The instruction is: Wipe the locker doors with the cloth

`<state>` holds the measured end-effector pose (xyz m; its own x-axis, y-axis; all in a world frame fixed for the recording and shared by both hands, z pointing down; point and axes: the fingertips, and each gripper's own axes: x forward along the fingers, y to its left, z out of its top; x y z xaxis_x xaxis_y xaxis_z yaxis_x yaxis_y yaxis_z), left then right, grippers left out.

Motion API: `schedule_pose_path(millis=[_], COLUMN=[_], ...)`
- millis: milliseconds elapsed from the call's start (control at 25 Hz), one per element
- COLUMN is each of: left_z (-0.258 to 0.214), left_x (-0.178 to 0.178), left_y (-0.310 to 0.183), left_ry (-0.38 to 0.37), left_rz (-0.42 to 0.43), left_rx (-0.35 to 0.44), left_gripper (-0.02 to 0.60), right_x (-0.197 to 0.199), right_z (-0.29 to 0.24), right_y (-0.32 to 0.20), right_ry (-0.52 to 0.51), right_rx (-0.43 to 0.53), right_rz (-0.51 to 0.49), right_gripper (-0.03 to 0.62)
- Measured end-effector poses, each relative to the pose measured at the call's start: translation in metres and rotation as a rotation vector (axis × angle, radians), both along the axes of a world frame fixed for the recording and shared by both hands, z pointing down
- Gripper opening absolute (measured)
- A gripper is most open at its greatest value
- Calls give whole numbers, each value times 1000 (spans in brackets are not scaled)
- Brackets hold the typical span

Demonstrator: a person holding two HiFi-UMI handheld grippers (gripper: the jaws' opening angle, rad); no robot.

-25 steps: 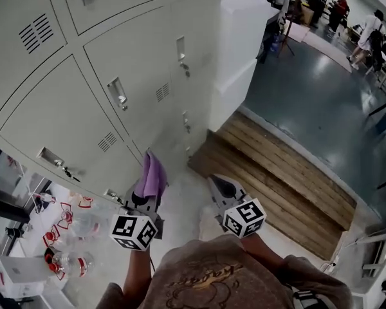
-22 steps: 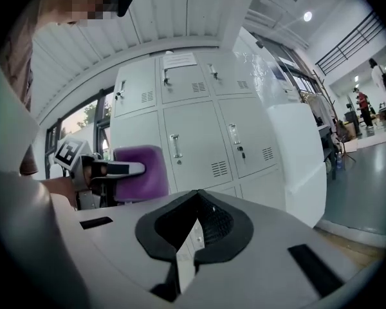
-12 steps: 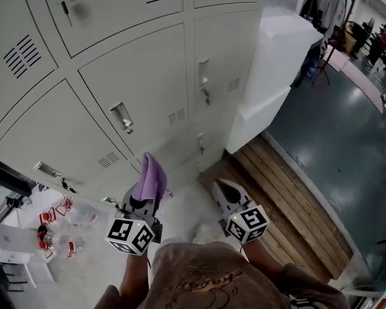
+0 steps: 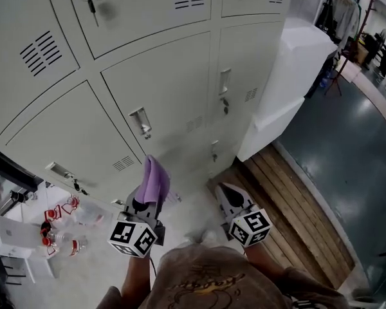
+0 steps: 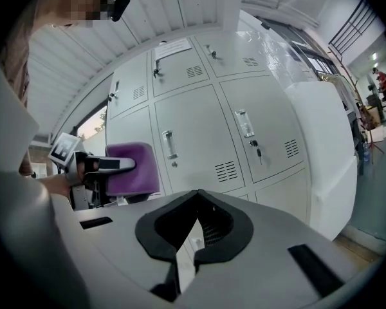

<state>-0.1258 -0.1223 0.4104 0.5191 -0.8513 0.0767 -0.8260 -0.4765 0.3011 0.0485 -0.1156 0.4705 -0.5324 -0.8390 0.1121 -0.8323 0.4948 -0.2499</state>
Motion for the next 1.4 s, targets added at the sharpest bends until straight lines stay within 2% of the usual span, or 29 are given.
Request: schedule_pose_path(millis=[280,480,640,840,1080,1400], left_z=[-7,-26,-60,-112,-163,-193], left_x=[-24,-44,-58,-70,-79,-87], left_y=[3,4,5,-11,-34,-67], left_ry=[18,24,34,49,-4,-51], left_rz=[24,-13,-65,-135,-191,-256], left_rx=[24,63,125,245,346,370], left_gripper=[40,40,40,40,40,40], right_x=[-29,-41,-47,-48,-48,-40], right_z=[-1,-5,-8,-7,-3,-2], right_y=[5,2,-5,-13,-19,-26], right_ry=[20,22,16,18,21,22], right_rx=[-1,3,3,4,2,3], right_rz=[-2,-22,-60,-105,-145,-167], right_gripper=[-3,-3,-3,-3,-3,-3])
